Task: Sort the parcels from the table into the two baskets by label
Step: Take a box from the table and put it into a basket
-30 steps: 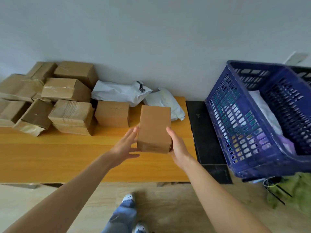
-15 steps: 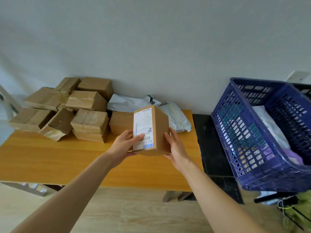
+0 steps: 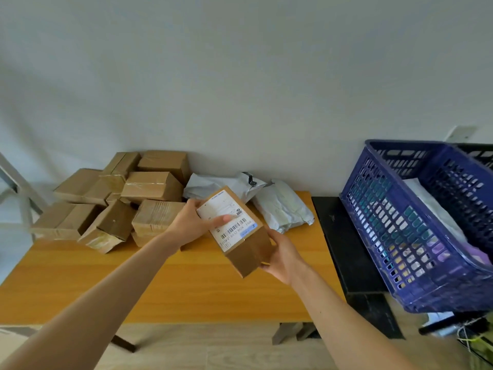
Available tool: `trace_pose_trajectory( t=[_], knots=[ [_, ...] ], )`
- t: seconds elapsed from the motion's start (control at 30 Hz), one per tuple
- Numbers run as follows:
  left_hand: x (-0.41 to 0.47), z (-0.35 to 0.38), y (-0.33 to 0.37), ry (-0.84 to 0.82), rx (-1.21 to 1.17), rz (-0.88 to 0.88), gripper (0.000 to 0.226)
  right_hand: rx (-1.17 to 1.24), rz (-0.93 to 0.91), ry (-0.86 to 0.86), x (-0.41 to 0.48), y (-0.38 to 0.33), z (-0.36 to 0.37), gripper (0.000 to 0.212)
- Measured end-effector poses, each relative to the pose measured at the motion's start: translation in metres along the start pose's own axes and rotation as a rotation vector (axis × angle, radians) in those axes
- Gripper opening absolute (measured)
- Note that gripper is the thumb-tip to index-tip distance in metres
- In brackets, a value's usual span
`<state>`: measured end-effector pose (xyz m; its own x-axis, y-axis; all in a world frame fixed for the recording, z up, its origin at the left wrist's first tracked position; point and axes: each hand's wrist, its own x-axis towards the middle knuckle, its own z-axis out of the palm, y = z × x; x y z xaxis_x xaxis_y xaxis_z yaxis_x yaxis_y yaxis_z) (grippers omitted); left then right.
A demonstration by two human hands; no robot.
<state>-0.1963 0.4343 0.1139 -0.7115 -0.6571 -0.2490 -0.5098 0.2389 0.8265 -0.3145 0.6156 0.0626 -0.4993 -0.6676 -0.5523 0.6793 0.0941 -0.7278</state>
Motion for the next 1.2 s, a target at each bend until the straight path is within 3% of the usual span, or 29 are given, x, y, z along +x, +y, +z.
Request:
trace_pose_trajectory(
  t=[0.07,0.2,0.37,0.43,0.57,0.63,0.73,0.87,0.93,1.07,1.2],
  knots=[
    [0.004,-0.004,-0.007,0.035,-0.040,-0.073,0.091,0.083,-0.003,0.040,0.002,0.001,0.004,0.031],
    [0.013,-0.014,-0.025,0.025,-0.131,-0.116,0.112,0.262,-0.080,0.099,0.002,-0.004,0.007,0.039],
    [0.008,-0.013,-0.023,-0.101,-0.223,-0.115,0.072,0.426,-0.203,0.094,-0.001,-0.018,0.010,0.034],
    [0.008,-0.015,-0.022,-0.112,-0.304,-0.151,0.075,0.444,-0.234,0.050,-0.005,-0.024,0.012,0.023],
    [0.003,-0.018,-0.020,-0.207,-0.376,-0.198,0.072,0.450,-0.299,-0.048,-0.001,-0.030,0.014,0.021],
    [0.001,-0.016,-0.021,-0.251,-0.429,-0.198,0.071,0.361,-0.340,-0.019,0.007,-0.032,0.021,0.036],
    [0.002,-0.014,-0.020,-0.298,-0.448,-0.180,0.075,0.205,-0.390,0.119,0.013,-0.032,0.036,0.041],
    [-0.001,-0.012,-0.019,-0.342,-0.434,-0.129,0.061,-0.063,-0.459,0.180,0.018,-0.030,0.045,0.056],
    [-0.002,-0.013,-0.019,-0.364,-0.469,-0.108,0.054,-0.222,-0.453,0.151,0.021,-0.029,0.047,0.061],
    [-0.003,-0.017,-0.018,-0.361,-0.562,-0.089,0.040,-0.397,-0.343,0.056,0.026,-0.027,0.052,0.104],
    [-0.003,-0.020,-0.018,-0.337,-0.583,-0.055,0.049,-0.381,-0.284,-0.088,0.026,-0.027,0.054,0.094]
  ],
)
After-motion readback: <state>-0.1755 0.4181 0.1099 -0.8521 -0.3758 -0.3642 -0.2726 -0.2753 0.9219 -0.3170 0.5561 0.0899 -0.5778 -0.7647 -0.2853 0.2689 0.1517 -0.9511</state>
